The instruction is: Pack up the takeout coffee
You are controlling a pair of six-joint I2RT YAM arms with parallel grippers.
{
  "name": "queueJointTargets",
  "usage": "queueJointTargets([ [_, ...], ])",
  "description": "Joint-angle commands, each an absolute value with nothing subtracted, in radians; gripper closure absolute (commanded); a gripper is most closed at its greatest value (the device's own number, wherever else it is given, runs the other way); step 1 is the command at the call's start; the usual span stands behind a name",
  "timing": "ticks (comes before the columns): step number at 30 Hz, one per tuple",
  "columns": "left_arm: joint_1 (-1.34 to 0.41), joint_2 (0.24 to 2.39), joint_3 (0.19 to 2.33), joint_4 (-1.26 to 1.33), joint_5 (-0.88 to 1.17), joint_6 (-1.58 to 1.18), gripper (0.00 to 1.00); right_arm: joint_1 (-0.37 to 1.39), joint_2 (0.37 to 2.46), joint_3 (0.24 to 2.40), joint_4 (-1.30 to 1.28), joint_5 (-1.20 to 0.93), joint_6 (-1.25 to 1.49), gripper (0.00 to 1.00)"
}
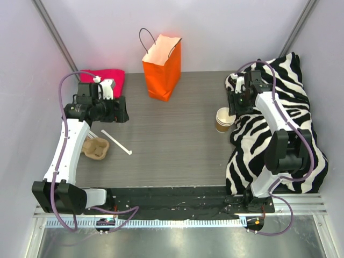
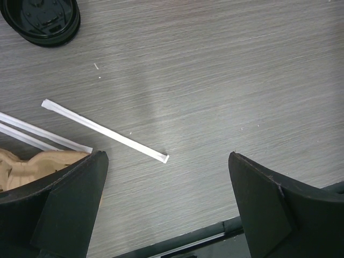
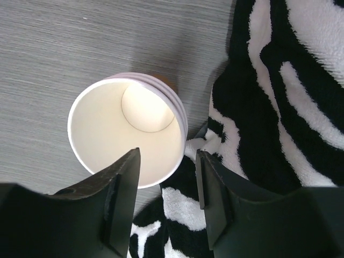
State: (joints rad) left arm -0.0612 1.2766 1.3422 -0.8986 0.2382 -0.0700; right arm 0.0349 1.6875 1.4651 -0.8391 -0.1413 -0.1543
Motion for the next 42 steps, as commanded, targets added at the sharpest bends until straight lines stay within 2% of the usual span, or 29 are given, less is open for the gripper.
queueJointTargets([
  [1, -0.058, 1.279, 1.384, -0.85, 0.267, -0.066, 0.0, 0.026, 1.71, 1.522, -0.848, -0.173, -0.133, 0.49],
  [4, -0.06, 1.282, 1.385, -0.851, 0.268, -0.066, 0.0, 0.021, 1.726, 1.531, -0.853, -0.181, -0.13, 0.54],
  [10, -0.058, 1.29, 1.388, -0.851, 0.278, -0.063, 0.0, 0.012, 1.746, 1.539, -0.856, -0.196, -0.124, 0.72],
  [11, -0.06, 1.29, 1.388, -0.85, 0.281, -0.063, 0.0, 0.014, 1.746, 1.539, -0.856, -0.198, -0.124, 0.8],
  [13, -0.06, 1.295, 1.388, -0.851, 0.294, -0.063, 0.0, 0.012, 1.746, 1.54, -0.862, -0.202, -0.124, 0.88],
  [14, -0.058, 1.299, 1.391, -0.856, 0.316, -0.061, 0.0, 0.012, 1.747, 1.545, -0.865, -0.209, -0.124, 0.97],
  [15, -0.06, 1.305, 1.399, -0.865, 0.371, -0.051, 0.0, 0.012, 1.741, 1.546, -0.873, -0.228, -0.124, 0.99],
  [22, -0.115, 1.335, 1.398, -0.875, 0.607, -0.08, 0.0, 0.014, 1.678, 1.551, -0.894, -0.388, -0.109, 0.99],
  [34, -0.434, 1.497, 1.511, -0.694, 0.56, -0.184, 0.0, 0.012, 1.638, 1.488, -0.922, -0.551, -0.1, 0.99],
  [39, -0.561, 1.591, 1.563, -0.57, 0.552, -0.32, 0.1, 0.014, 1.62, 1.437, -0.931, -0.612, -0.118, 0.99],
  [42, -0.587, 1.663, 1.552, -0.438, 0.632, -0.479, 0.09, 0.012, 1.608, 1.419, -0.942, -0.652, -0.13, 0.99],
])
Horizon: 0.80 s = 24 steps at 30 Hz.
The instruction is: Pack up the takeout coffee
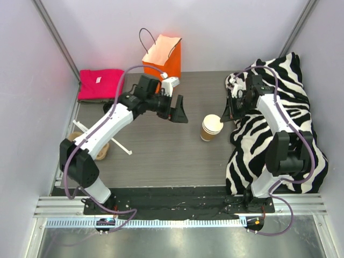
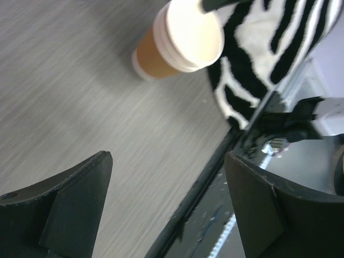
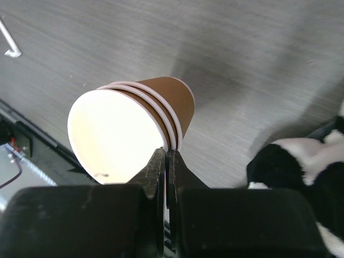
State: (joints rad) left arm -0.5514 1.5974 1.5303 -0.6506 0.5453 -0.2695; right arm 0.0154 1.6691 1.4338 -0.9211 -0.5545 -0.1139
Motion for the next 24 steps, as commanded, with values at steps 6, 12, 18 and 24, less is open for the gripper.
queueJointTargets([
  [6, -0.635, 1.794, 1.551, -0.245, 0.675, -0.669, 0.15, 0.014, 1.6, 1.402, -0.957, -0.663, -0.14, 0.99],
  [12, -0.673, 1.893, 1.615, -0.244, 0.675, -0.709, 0.27, 0.021, 1.592, 1.384, -0.953, -0.663, -0.143, 0.99],
  [18, -0.69, 1.924, 1.617, -0.212, 0.678, -0.749, 0.35, 0.034, 1.582, 1.373, -0.946, -0.649, -0.141, 0.99],
  [24, -0.718, 1.942, 1.617, -0.207, 0.683, -0.756, 0.47, 0.052, 1.565, 1.37, -0.937, -0.614, -0.138, 0.99],
])
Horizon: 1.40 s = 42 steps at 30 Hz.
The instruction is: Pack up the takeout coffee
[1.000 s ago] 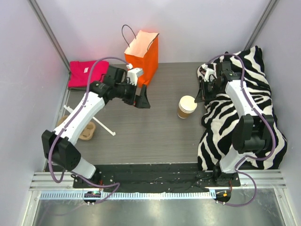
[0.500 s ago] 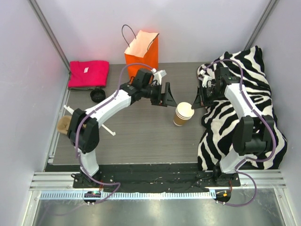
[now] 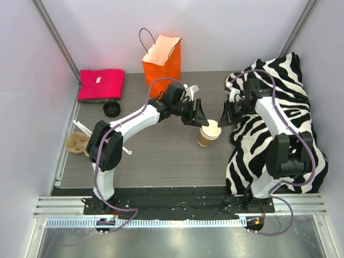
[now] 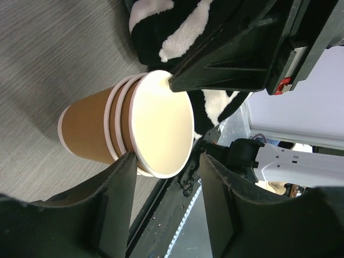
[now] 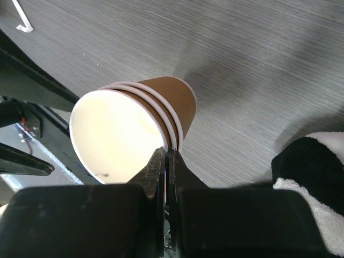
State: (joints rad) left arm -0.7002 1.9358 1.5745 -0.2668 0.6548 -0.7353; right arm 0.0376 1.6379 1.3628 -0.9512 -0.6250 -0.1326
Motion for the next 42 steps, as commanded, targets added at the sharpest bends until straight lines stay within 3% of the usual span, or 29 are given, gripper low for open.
queueJointTargets([
  [1, -0.721, 1.942, 1.617, -0.206, 0.68, -0.756, 0.48, 0.054, 1.562, 1.37, -0.937, -0.612, -0.138, 0.99],
  [9, -0.736, 1.96, 1.614, -0.241, 0.632, -0.744, 0.63, 0.063, 1.532, 1.365, -0.934, -0.629, -0.135, 0.99],
  [19, -0.742, 1.954, 1.583, -0.291, 0.574, -0.716, 0.66, 0.064, 1.539, 1.364, -0.94, -0.689, -0.132, 0.99],
  [26, -0.746, 1.959, 1.588, -0.316, 0.572, -0.692, 0.99, 0.066, 1.54, 1.355, -0.957, -0.712, -0.146, 0.98],
  [28, -0.746, 1.96, 1.582, -0.305, 0.609, -0.68, 1.0, 0.067, 1.554, 1.356, -0.968, -0.712, -0.16, 0.89],
  [32, -0.744, 1.951, 1.556, -0.233, 0.693, -0.716, 1.0, 0.067, 1.574, 1.358, -0.98, -0.7, -0.17, 0.52],
  [35, -0.738, 1.942, 1.542, -0.161, 0.744, -0.77, 1.0, 0.069, 1.583, 1.359, -0.985, -0.699, -0.178, 0.37],
  [38, -0.73, 1.944, 1.534, -0.106, 0.768, -0.814, 1.0, 0.069, 1.597, 1.358, -0.986, -0.707, -0.181, 0.3],
  [42, -0.719, 1.948, 1.537, -0.069, 0.784, -0.848, 1.0, 0.066, 1.611, 1.354, -0.989, -0.698, -0.183, 0.28],
])
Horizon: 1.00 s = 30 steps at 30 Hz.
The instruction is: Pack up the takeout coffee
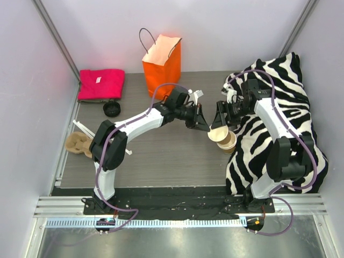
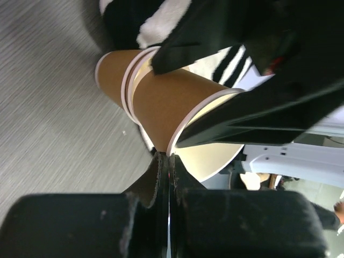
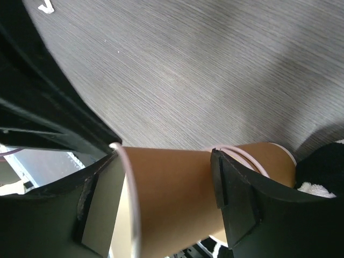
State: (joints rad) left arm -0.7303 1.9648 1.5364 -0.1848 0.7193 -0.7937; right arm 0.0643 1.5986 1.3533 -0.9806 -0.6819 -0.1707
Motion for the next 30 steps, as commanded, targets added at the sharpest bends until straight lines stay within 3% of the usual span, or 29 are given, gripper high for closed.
queueJointTargets([
  [1, -0.716, 1.947, 1.537, -0.071, 0.79, -0.848, 1.0, 0.067, 1.611, 1.358, -0.989, -0.69, -0.183, 0.28],
  [10, -0.704, 1.896, 1.549, -0.13, 0.819, -0.813, 1.0, 0.029, 1.585, 1.511, -1.04, -0.695, -0.199, 0.17],
  [15, -0.704, 1.858, 1.557, -0.124, 0.86, -0.798, 1.0, -0.028, 1.574, 1.627, -1.113, -0.672, -0.25, 0.17],
  [19, -0.701, 1.807, 1.565, -0.169, 0.874, -0.75, 1.0, -0.057, 1.571, 1.646, -1.16, -0.594, -0.299, 0.2],
  [30, -0.603, 1.597, 1.47, -0.535, 0.821, -0.447, 1.0, 0.0, 1.555, 1.422, -1.086, -0.368, -0.362, 0.37],
])
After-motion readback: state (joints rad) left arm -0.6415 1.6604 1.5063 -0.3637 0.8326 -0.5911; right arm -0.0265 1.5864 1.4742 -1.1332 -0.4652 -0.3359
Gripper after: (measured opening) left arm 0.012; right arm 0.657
